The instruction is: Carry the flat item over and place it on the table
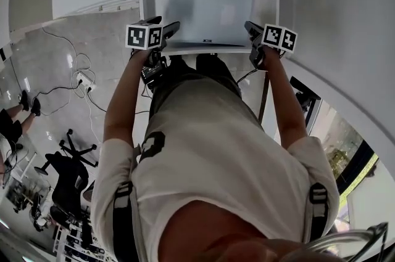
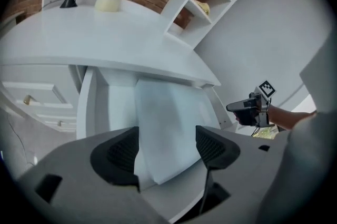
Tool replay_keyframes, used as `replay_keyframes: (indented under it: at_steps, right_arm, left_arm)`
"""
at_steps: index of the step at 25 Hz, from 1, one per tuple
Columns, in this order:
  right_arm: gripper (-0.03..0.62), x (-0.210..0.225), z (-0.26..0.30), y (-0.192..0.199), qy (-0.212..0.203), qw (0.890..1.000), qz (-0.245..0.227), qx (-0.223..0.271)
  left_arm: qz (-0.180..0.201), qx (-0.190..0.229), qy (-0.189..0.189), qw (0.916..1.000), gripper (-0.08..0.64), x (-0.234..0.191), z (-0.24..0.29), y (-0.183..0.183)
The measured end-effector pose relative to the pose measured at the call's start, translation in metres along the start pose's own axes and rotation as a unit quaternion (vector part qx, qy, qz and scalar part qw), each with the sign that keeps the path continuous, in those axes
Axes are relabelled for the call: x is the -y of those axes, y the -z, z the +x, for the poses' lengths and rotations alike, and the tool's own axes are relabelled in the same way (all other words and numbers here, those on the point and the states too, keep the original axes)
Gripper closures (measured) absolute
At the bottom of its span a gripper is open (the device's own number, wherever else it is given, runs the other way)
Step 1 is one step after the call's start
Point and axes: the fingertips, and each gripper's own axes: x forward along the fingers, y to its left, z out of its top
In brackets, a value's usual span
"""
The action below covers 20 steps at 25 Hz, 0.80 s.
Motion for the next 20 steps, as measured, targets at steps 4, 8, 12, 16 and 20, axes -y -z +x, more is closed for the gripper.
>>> replay_keyframes:
  at_steps: [4,8,12,16,20]
  right_arm:
    - [0.323,0.012,0.022,-0.005,-0.016,0.999,0.021,-0.026]
    - [0.212,0.033,0.039,-0.002,0.017,0.999,0.012,-0.047]
    - [0.201,0.048,0.051,0.004,0.026,0.997,0.014,-0.070]
    - [0.199,0.049,0.060,0.007,0.003,0.996,0.017,-0.085]
    - [0.199,0.061,0.069,0.015,-0.001,0.996,0.022,-0.092]
  left_arm:
    - [-0.045,-0.021,0.021,0.9985,0.202,-0.006,0.023,0.001]
    - [-0.068,-0.044,0.016,0.9966,0.196,-0.018,0.039,0.006]
    - [-0.074,-0.060,0.012,0.9954,0.198,-0.023,0.050,0.011]
    - [-0.091,-0.063,0.015,0.9938,0.198,-0.025,0.061,0.015]
    - [-0.090,-0.074,0.014,0.9931,0.198,-0.029,0.078,0.027]
